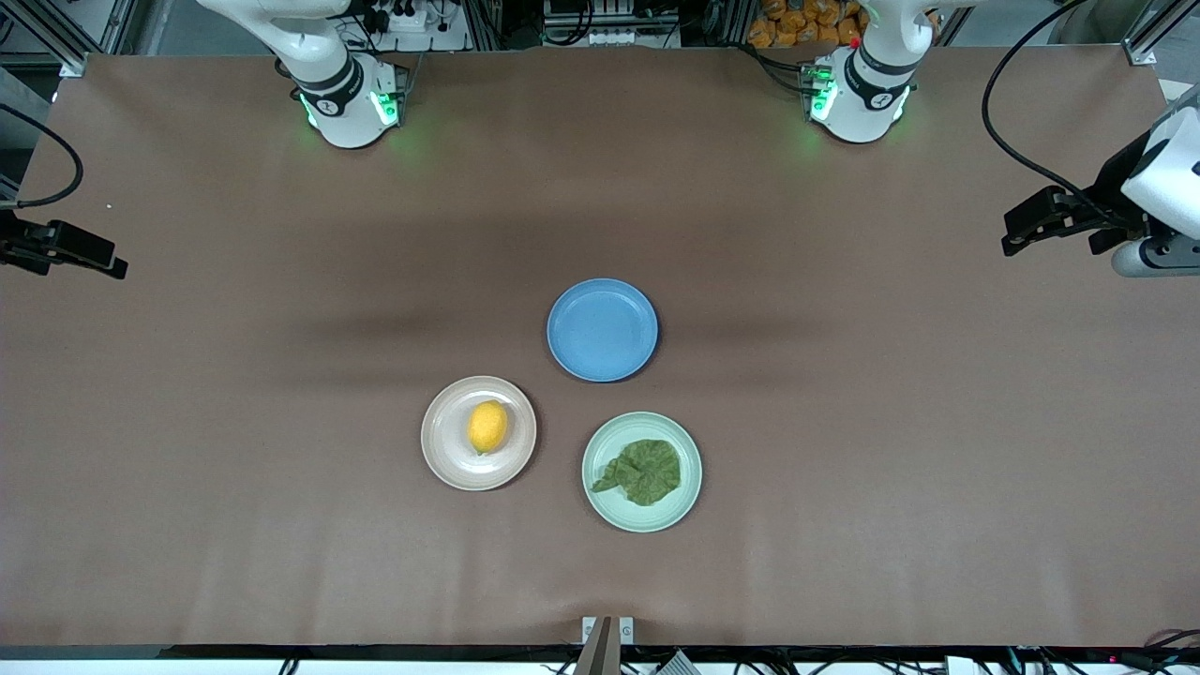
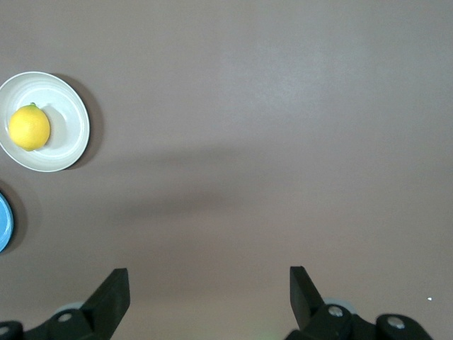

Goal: Pick lemon and lettuce from plates
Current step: 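Move the left gripper toward the green plate with lettuce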

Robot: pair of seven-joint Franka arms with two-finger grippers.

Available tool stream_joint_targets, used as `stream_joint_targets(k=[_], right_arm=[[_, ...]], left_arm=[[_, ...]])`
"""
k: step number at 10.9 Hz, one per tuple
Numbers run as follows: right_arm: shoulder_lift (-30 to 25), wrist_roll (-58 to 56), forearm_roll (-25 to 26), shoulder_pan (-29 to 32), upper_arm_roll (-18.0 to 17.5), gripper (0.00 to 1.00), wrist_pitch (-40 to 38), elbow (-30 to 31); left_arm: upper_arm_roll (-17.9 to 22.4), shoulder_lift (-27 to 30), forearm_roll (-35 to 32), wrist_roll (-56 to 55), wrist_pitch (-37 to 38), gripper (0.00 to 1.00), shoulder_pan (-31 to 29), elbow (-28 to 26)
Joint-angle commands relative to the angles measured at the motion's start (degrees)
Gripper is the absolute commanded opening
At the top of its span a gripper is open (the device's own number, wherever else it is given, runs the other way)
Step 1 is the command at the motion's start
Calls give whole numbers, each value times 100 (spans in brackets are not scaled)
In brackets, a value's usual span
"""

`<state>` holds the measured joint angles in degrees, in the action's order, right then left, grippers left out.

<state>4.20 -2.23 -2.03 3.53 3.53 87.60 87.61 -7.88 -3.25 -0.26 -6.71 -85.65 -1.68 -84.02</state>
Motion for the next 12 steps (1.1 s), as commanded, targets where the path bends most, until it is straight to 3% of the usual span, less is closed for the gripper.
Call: stream_joint_targets(k=[1,8,12], right_arm=[[-86,-50,80,-19,-2,100,-50,36],[-86,-50,80,-28,-2,100,-59,45],[-77,38,71,-158,-10,100,-137,63]], left_arm=[[-3,-9,-105,108,57,100,-16,17],[-47,-368,-62,126,-21,100,-78,26],[-153,-895,-26,135,-1109,100,378,17]])
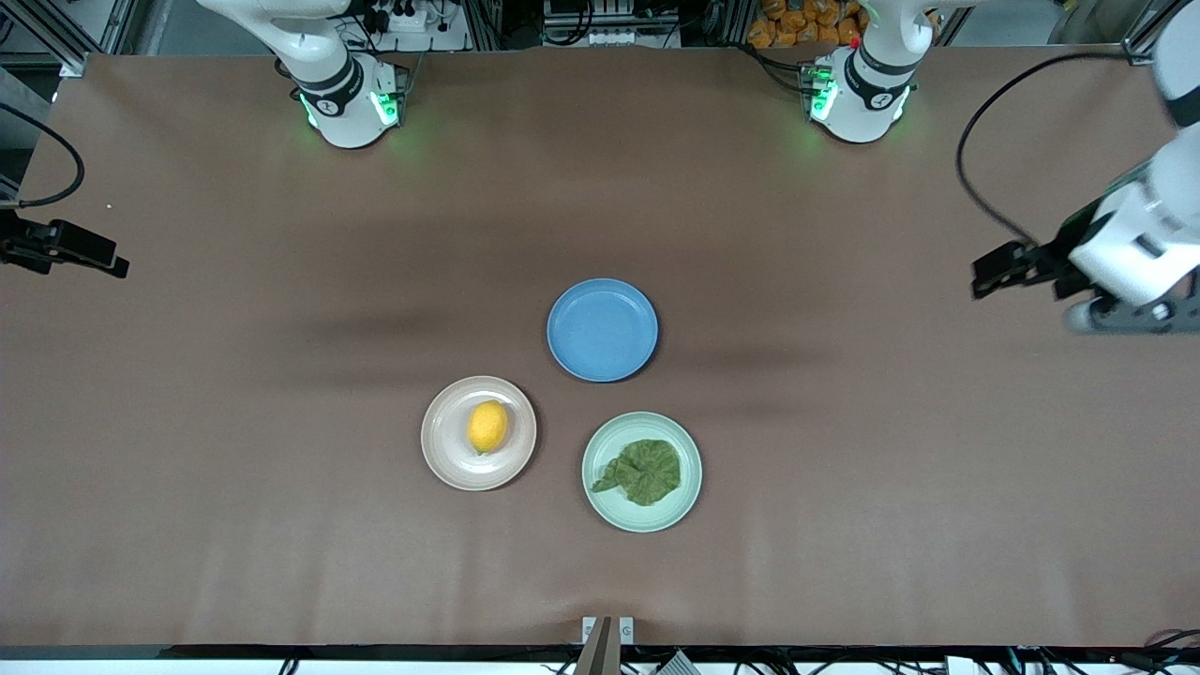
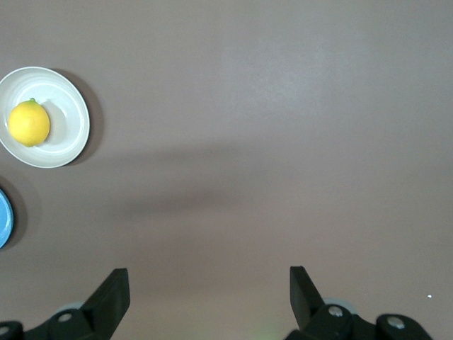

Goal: Pick lemon and lettuce from plates
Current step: 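Move the left gripper toward the green plate with lettuce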

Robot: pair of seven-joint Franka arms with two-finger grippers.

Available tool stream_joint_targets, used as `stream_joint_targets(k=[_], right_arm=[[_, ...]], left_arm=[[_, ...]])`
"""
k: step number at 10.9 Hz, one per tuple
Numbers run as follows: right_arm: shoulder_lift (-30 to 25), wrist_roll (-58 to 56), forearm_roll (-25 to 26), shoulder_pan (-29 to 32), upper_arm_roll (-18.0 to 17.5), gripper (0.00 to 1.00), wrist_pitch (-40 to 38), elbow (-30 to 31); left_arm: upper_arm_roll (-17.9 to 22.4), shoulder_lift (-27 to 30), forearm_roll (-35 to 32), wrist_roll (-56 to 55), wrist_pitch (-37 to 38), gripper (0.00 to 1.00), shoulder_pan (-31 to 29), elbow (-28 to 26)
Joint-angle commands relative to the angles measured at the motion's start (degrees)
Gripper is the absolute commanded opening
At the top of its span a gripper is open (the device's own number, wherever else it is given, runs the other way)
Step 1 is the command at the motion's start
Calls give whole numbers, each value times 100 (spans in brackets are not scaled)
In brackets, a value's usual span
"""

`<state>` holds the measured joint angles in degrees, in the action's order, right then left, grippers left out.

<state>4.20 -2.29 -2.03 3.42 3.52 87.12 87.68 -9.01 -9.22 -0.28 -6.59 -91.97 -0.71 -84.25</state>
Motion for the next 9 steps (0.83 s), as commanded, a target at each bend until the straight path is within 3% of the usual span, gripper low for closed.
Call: stream_joint_targets(k=[1,7,9], right_arm=[[-51,53,45,-235,-9,100,-99,64],[133,273,0,-772,-9,100,-20,73],[178,264,-61,-816,-9,100,-2,73]], left_arm=[[-39,-456,-25,114,-767,100,438,40],[22,-1449,-321,-402,-2473,100,1510,49],[5,-1722,-446,-545,-2999,100,1565,40]])
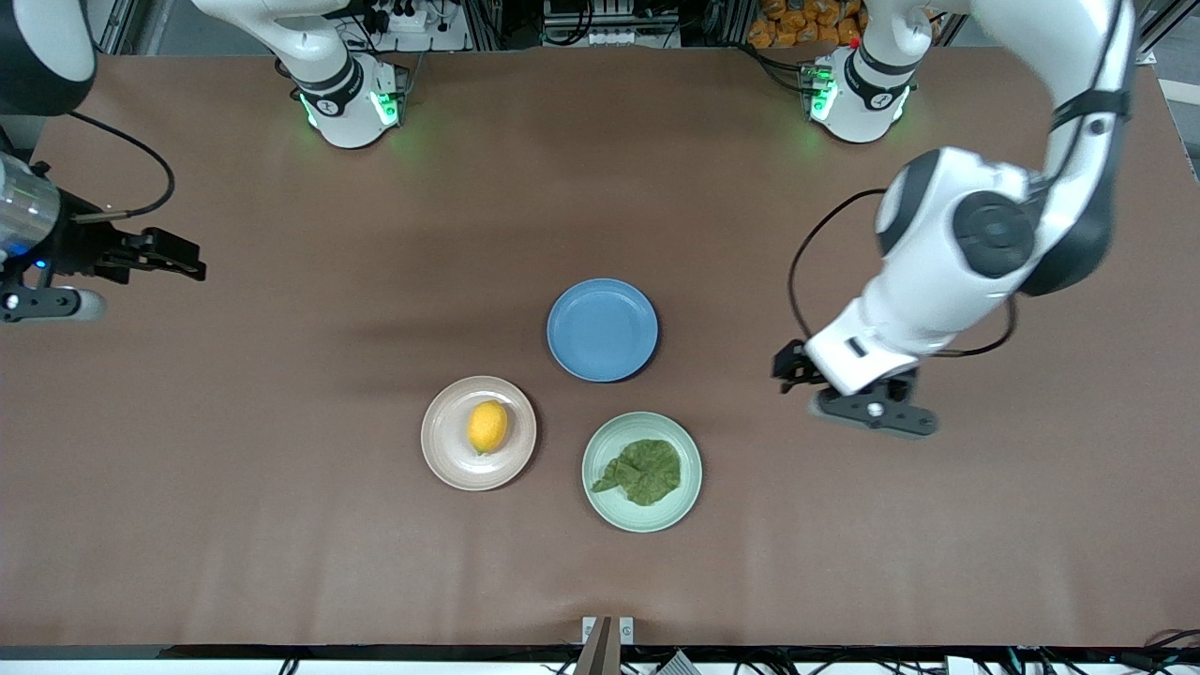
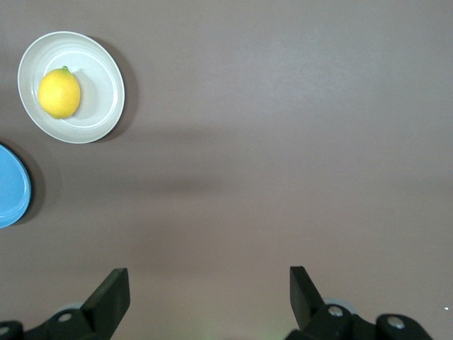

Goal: Pick lemon and lettuce from plates
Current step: 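Move the left gripper toward the green plate with lettuce, then lower the left gripper onto the lettuce while the right gripper approaches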

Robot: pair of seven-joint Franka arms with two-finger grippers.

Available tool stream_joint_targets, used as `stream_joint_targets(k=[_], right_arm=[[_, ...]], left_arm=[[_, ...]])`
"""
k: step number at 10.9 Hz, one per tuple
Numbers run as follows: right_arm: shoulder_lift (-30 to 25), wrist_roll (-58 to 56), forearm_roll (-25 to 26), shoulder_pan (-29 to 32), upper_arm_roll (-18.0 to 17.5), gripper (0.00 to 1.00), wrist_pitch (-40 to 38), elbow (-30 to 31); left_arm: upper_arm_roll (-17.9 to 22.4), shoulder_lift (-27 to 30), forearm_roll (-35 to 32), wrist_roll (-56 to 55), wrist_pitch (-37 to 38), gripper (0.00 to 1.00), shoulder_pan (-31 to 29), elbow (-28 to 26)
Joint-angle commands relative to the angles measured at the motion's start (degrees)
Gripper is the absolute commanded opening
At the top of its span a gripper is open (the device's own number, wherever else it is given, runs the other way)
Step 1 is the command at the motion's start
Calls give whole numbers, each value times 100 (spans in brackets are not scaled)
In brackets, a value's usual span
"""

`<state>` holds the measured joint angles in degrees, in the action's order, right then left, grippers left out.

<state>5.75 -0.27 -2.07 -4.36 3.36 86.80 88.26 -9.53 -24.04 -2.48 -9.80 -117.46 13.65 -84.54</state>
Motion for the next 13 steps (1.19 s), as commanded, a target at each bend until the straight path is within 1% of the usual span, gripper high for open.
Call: stream_joint_targets(k=[1,4,5,7,8,9,10,12,13], right_arm=[[23,71,-57,-48,7,100,38,16],[67,71,-74,-92,7,100,91,7],[67,71,-74,-92,7,100,91,7],[75,71,-83,-92,7,100,100,7],[93,71,-127,-92,7,100,135,7],[137,71,-249,-92,7,100,152,-1],[163,71,-389,-92,7,100,213,-10],[224,71,-461,-100,7,100,319,-10],[268,71,-470,-153,7,100,363,-10]], left_arm=[[39,-381,-236,-207,-749,100,172,69],[38,-899,-279,-49,-1724,100,514,69],[56,-1110,-480,4,-2006,100,698,69],[47,-1462,-954,13,-2586,100,726,69],[39,-1646,-1061,117,-3024,100,726,69],[30,-1840,-1140,466,-3429,100,735,69],[21,-2042,-1132,592,-3772,100,735,78],[12,-2402,-1115,576,-4449,100,805,121],[12,-2482,-1089,506,-4530,100,892,156]])
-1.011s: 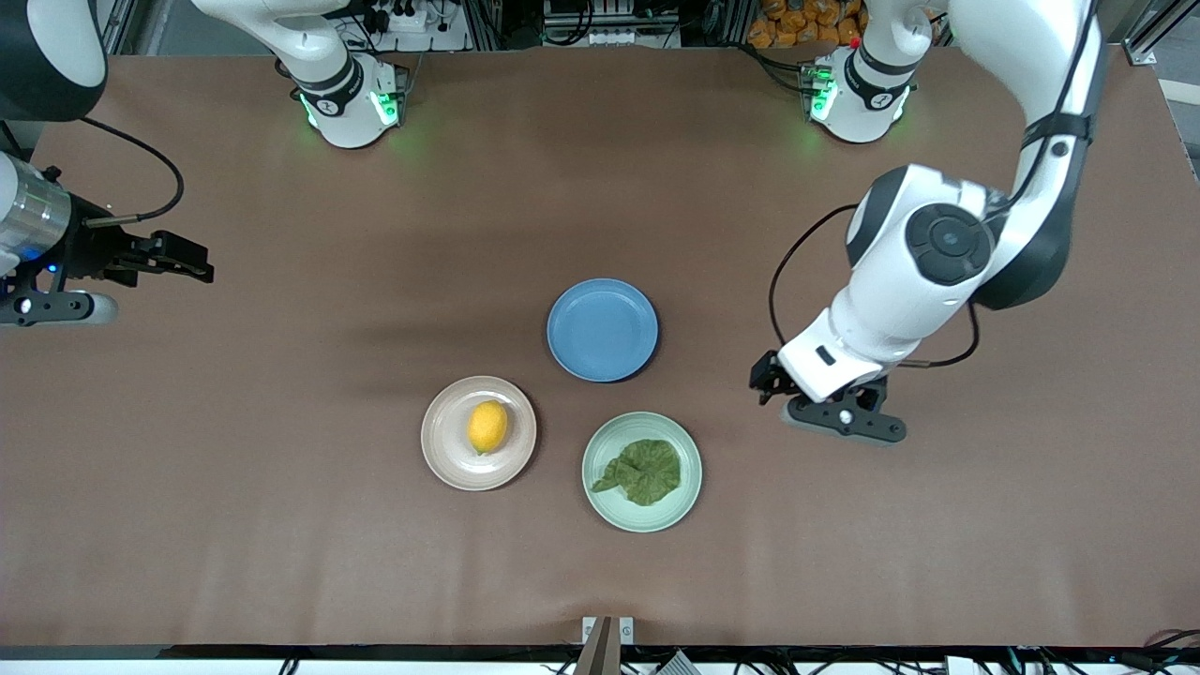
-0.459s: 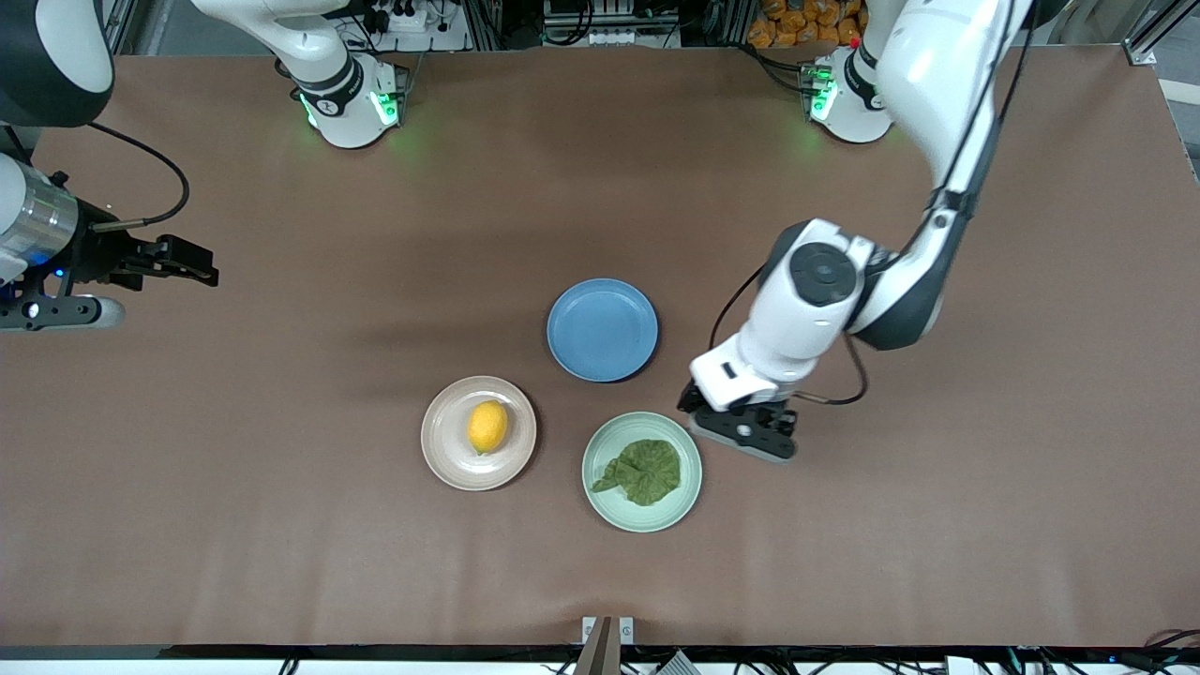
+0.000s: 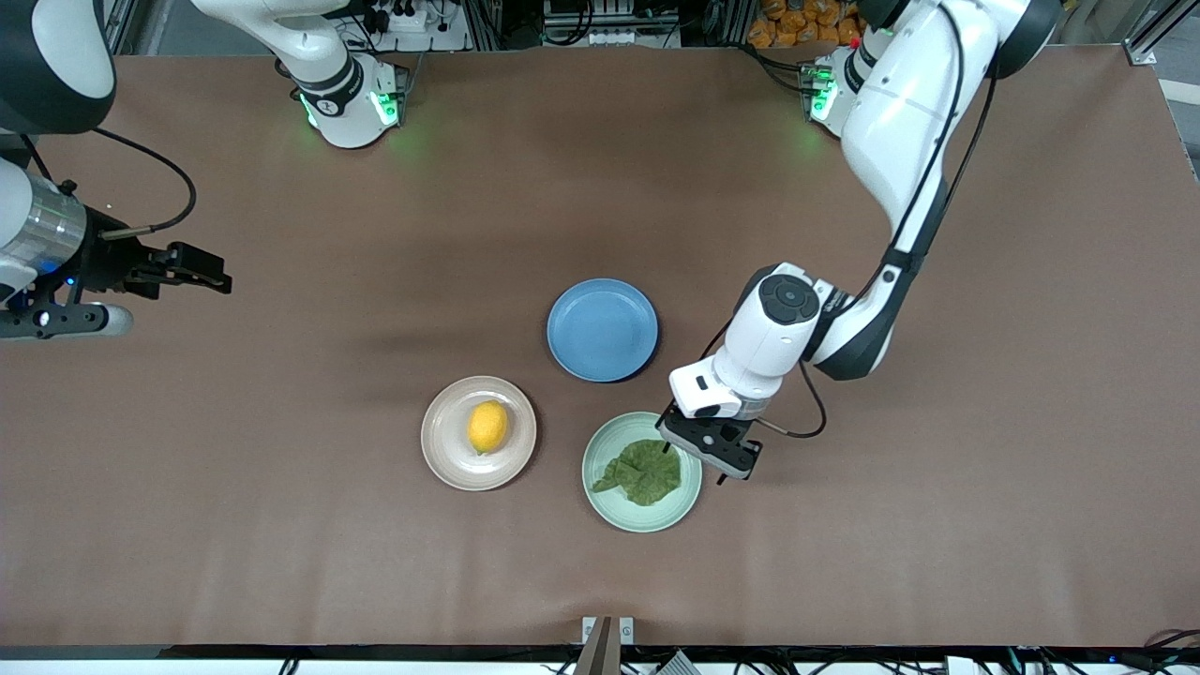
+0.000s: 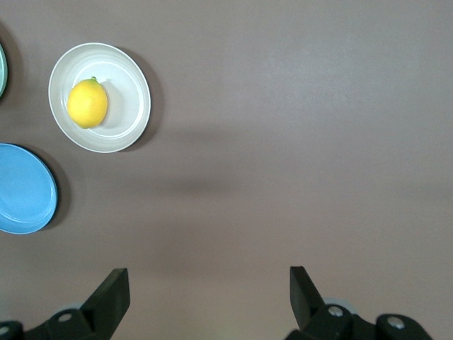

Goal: Pick lemon and lettuce from plates
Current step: 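Lower the left gripper onto the lettuce while the right gripper approaches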

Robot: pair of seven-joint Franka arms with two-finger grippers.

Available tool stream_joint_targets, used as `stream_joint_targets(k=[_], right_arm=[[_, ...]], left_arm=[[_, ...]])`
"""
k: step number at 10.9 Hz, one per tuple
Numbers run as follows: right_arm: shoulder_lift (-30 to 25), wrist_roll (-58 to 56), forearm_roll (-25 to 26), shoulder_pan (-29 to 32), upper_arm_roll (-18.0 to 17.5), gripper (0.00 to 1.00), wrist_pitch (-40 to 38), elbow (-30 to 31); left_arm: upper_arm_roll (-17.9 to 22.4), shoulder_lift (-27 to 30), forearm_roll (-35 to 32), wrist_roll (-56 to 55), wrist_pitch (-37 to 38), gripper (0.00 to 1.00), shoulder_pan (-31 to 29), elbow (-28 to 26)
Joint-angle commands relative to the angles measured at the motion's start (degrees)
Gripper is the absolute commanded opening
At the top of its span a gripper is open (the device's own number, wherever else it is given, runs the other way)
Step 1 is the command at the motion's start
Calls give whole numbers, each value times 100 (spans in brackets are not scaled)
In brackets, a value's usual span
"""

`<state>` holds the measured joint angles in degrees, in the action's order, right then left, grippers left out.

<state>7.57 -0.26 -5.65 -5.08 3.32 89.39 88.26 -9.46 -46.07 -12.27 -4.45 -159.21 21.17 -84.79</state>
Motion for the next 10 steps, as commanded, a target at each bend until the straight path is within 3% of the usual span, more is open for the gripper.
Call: stream_joint_targets(k=[1,3,6,10], right_arm=[[113,70,-120,-125,11,100,148,-10],[183,70,-129,-195,11,100,245,-19],[298,70,-366,-222,11,100,464,-19],[491,70,-472,-371,11,100,815,-28]], left_arm=[[5,-323,-100,-47,-374,100,159,199],[5,-489,-56,-65,-540,100,255,269],[5,-1077,-47,-74,-1417,100,361,541],[23,-1280,-56,75,-1508,100,484,787]])
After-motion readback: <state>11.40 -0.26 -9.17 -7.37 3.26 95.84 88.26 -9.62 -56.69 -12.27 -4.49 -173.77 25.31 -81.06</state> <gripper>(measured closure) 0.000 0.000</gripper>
